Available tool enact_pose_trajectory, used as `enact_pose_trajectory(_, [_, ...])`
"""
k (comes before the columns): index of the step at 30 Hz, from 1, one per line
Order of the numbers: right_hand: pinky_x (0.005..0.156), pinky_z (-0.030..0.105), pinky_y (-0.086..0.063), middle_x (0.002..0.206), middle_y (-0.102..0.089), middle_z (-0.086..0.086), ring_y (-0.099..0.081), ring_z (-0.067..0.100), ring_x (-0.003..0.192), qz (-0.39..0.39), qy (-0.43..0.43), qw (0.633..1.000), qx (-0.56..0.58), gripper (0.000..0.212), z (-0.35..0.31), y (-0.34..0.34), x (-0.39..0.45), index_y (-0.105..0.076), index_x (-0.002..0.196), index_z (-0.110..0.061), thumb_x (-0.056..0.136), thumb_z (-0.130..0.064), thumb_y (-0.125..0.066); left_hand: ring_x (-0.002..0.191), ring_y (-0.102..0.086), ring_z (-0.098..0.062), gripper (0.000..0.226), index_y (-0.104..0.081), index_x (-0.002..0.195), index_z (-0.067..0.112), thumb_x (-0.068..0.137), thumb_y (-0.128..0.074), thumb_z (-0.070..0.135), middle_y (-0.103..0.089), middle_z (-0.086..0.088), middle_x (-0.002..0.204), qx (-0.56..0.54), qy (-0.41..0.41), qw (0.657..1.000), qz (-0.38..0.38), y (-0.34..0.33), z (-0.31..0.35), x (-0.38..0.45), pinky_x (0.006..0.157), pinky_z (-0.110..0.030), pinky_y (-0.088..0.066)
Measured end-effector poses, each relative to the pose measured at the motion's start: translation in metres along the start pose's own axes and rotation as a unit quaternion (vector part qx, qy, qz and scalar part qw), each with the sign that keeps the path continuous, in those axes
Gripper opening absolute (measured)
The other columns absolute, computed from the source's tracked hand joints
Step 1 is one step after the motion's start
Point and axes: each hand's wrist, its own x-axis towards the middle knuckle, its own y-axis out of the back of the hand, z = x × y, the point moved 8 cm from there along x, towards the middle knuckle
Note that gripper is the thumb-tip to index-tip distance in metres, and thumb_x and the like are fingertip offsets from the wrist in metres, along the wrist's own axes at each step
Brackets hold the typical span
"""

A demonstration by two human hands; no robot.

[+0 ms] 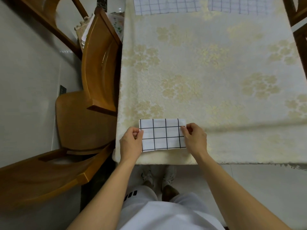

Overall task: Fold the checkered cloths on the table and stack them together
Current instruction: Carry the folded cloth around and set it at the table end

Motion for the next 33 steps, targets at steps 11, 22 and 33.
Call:
enact_pose_trajectory(11, [0.083, 0.046, -0.050, 0.081, -0.062, -0.004, -0.059, 0.021, 0.078, 0.014, -0.015, 0.997, -0.071, 0.019, 0.009, -0.021, 0.008, -0.059, 0.090, -0.018, 0.099, -0.034, -0.054, 0.095, -0.057, -0.020, 0.014, -0.063, 0.095, 0.024, 0.099, -0.055, 0.034, -0.067, 0.005, 0.094, 0.141, 0.007, 0.986, 0.089, -0.004, -0.020, 0.019, 0.085, -0.037, -0.029])
enact_pose_trajectory(22, [0.085, 0.046, -0.051, 0.090, -0.060, -0.005, -0.057, 0.019, 0.083, 0.030, -0.015, 0.996, -0.078, 0.018, 0.007, -0.012, 0.004, -0.052, 0.098, -0.021, 0.096, -0.037, -0.058, 0.103, -0.053, -0.022, 0.022, -0.055, 0.105, 0.021, 0.096, -0.056, 0.041, -0.058, 0.000, 0.105, 0.204, -0.025, 0.972, 0.113, 0.001, -0.015, 0.012, 0.087, -0.040, -0.039])
enact_pose_trajectory(33, [0.087, 0.038, -0.053, 0.127, -0.060, 0.001, -0.055, 0.021, 0.110, 0.049, 0.144, 0.978, -0.141, 0.034, -0.058, 0.032, -0.017, -0.056, 0.130, -0.019, 0.099, -0.034, -0.052, 0.115, -0.054, -0.023, 0.036, -0.058, 0.128, 0.018, 0.100, -0.047, 0.036, -0.062, -0.002, 0.124, 0.250, -0.193, 0.942, 0.112, 0.027, 0.060, -0.022, 0.092, -0.041, -0.043])
